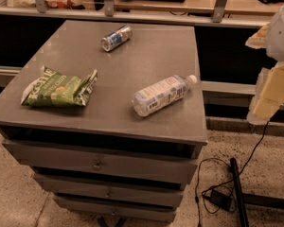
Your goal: Place redbull can upright
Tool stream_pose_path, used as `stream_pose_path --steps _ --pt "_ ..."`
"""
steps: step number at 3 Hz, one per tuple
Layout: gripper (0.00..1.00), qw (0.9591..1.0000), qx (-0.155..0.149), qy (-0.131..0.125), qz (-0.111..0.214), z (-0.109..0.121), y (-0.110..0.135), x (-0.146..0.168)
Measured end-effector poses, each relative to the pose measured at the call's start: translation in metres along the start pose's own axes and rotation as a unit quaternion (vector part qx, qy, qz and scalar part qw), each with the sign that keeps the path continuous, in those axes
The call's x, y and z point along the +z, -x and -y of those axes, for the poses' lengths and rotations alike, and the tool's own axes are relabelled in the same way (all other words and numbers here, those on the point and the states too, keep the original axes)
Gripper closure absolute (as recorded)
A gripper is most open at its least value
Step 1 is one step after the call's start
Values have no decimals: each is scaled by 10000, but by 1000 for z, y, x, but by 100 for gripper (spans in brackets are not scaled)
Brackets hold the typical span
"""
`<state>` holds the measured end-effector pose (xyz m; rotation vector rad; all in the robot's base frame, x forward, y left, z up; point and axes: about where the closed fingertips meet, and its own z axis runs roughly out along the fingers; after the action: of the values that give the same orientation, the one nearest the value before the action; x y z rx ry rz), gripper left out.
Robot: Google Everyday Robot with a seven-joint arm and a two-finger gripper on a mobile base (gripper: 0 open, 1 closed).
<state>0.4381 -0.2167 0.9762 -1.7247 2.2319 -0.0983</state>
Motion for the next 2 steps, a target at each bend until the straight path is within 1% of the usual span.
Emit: stream_pose_path --steps 1,2 --pt "0 10000 0 -1 0 0 0 0" --pt "0 9999 -156 18 8 17 14 1"
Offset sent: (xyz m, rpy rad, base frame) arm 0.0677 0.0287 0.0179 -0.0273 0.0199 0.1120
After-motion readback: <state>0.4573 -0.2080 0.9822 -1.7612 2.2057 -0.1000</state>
